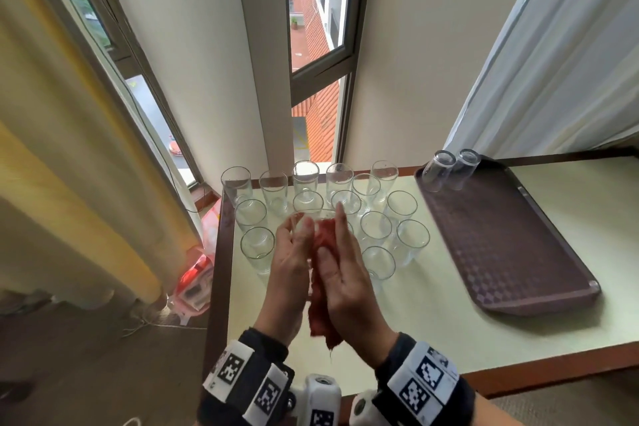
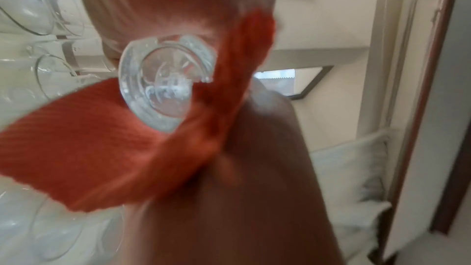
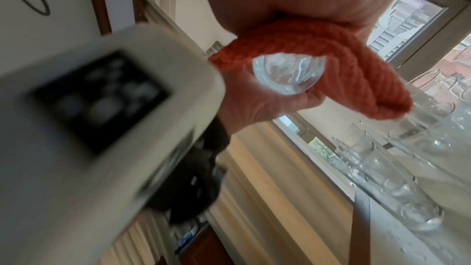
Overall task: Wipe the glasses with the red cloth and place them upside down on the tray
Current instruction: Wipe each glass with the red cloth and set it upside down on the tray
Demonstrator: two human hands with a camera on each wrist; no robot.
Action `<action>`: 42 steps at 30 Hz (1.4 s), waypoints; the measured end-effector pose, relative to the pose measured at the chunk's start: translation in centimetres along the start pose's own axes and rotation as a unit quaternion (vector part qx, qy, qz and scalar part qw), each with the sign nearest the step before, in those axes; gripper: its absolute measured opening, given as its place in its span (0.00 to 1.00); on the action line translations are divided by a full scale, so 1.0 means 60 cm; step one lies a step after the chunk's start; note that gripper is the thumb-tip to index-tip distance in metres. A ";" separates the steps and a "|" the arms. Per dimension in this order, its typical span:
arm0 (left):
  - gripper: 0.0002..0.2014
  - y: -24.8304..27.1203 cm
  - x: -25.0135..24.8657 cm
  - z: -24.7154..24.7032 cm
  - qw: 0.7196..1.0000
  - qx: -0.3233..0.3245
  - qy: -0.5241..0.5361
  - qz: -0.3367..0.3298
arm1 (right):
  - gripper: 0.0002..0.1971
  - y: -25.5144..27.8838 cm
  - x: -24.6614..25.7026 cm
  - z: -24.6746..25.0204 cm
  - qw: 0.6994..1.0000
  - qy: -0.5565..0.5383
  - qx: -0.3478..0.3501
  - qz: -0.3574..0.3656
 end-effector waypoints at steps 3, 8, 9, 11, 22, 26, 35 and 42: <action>0.27 0.022 0.002 -0.015 1.000 0.019 -0.006 -0.005 | 0.29 -0.037 -0.001 0.021 0.997 -0.042 -0.051 -0.031; 0.26 0.026 -0.012 -0.020 0.999 0.020 -0.023 -0.027 | 0.31 -0.030 0.020 0.027 0.999 -0.023 -0.040 -0.013; 0.25 0.025 -0.018 -0.017 0.999 0.017 -0.029 -0.033 | 0.32 -0.018 0.024 0.025 1.000 -0.016 -0.023 -0.003; 0.24 0.019 -0.023 -0.009 0.999 0.007 -0.031 -0.040 | 0.34 0.009 0.022 0.017 1.000 0.011 0.012 0.011; 0.28 0.044 -0.028 -0.022 0.996 0.028 -0.045 -0.073 | 0.32 -0.030 0.024 0.037 0.994 -0.097 -0.025 -0.052; 0.28 0.031 -0.028 -0.007 0.997 0.023 -0.036 -0.068 | 0.33 -0.001 0.028 0.023 1.000 -0.011 -0.008 -0.002; 0.24 0.037 -0.028 -0.013 0.997 0.020 0.001 -0.069 | 0.30 -0.040 0.008 0.035 0.996 -0.045 -0.046 -0.067; 0.29 0.014 0.001 -0.028 0.999 -0.006 0.000 -0.043 | 0.33 -0.029 0.005 0.040 0.999 0.033 0.003 -0.017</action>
Point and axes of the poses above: each hand's wrist, its own y-axis away from the middle knuckle, its own z-axis out of the back of the hand, x = y × z, the point moved 7 cm from there along -y, towards the middle knuckle, and after that the axes turned 9 degrees about -x, right-handed, at the moved point
